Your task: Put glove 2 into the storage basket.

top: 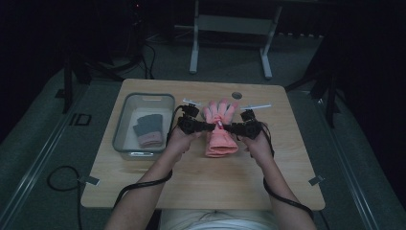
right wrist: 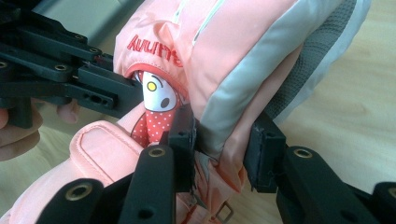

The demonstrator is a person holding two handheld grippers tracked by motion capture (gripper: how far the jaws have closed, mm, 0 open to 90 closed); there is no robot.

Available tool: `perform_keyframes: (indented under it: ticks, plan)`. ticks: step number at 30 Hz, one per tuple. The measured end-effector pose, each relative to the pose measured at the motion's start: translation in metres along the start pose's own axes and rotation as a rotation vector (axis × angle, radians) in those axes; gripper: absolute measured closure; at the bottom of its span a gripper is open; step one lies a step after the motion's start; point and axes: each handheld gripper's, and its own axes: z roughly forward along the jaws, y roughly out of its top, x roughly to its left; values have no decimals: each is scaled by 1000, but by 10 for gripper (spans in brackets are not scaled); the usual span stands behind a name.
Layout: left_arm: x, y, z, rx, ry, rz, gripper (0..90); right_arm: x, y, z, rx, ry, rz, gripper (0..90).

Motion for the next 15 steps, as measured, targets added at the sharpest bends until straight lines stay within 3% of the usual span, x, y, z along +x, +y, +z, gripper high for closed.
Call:
perform_keyframes:
  ticks: [8, 15]
  plan:
    - [0, 17, -42, -36, 39, 35, 766, 28, 30, -3, -46, 18, -36, 672]
    - [5, 23, -77, -59, 76, 41, 766, 57, 52, 3, -73, 15, -85, 673]
